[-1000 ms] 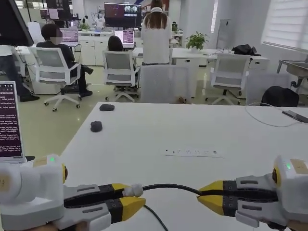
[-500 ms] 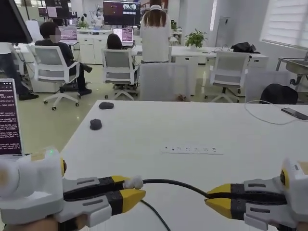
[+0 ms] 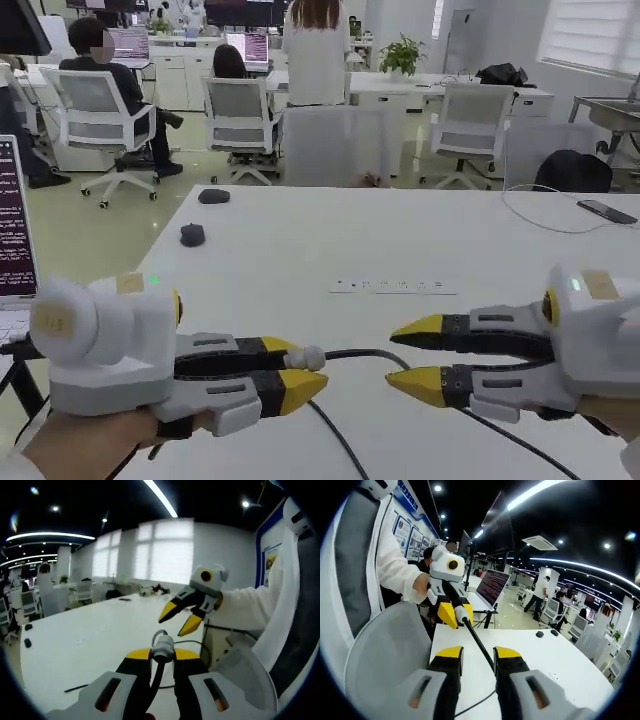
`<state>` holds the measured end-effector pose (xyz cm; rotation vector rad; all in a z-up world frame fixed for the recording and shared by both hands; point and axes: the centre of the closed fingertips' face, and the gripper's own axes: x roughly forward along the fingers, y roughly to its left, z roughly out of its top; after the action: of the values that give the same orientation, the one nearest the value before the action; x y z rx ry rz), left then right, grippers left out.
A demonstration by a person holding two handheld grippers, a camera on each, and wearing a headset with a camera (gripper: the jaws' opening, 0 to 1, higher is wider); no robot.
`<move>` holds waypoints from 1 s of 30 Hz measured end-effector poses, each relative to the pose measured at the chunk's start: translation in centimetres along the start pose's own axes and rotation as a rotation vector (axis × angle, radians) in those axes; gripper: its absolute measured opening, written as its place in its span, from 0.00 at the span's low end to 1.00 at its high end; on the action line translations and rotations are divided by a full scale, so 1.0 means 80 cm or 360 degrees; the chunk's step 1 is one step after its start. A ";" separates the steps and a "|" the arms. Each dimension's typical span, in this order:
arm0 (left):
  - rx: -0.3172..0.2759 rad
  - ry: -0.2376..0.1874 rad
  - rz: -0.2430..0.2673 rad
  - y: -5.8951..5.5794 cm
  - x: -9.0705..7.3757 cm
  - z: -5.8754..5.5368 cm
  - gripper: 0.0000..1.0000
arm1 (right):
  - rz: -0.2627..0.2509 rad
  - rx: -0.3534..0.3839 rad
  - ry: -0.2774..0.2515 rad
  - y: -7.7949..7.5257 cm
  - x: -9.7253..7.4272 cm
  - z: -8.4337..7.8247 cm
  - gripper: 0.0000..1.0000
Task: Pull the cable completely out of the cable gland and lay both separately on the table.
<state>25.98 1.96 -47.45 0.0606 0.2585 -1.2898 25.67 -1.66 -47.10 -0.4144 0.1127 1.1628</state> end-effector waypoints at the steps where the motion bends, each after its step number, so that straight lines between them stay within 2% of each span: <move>1: -0.0005 -0.0004 -0.0005 0.000 0.001 0.000 0.16 | 0.0010 -0.0016 0.0003 -0.001 0.002 0.001 0.24; 10: -0.0010 -0.0030 -0.0038 -0.006 0.003 0.004 0.16 | 0.0113 -0.0052 -0.0001 0.009 0.025 0.006 0.17; 12: -0.0007 -0.0029 -0.0037 -0.005 0.003 0.004 0.16 | 0.0117 -0.0047 -0.0010 0.008 0.026 0.006 0.16; 15: -0.0014 -0.0029 -0.0046 -0.006 0.003 0.002 0.16 | 0.0116 -0.0033 -0.0012 0.007 0.026 0.005 0.08; 22: -0.0065 -0.0087 -0.0022 0.002 0.003 0.008 0.16 | 0.0127 -0.0002 -0.0048 0.007 0.027 0.007 0.05; 30: -0.0070 -0.0083 -0.0018 0.005 0.003 0.005 0.16 | 0.0135 -0.0003 -0.0032 0.008 0.027 0.001 0.04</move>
<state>26.50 1.73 -47.13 -0.0120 0.2426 -1.2944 25.96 0.42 -47.82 -0.4028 0.1125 1.2505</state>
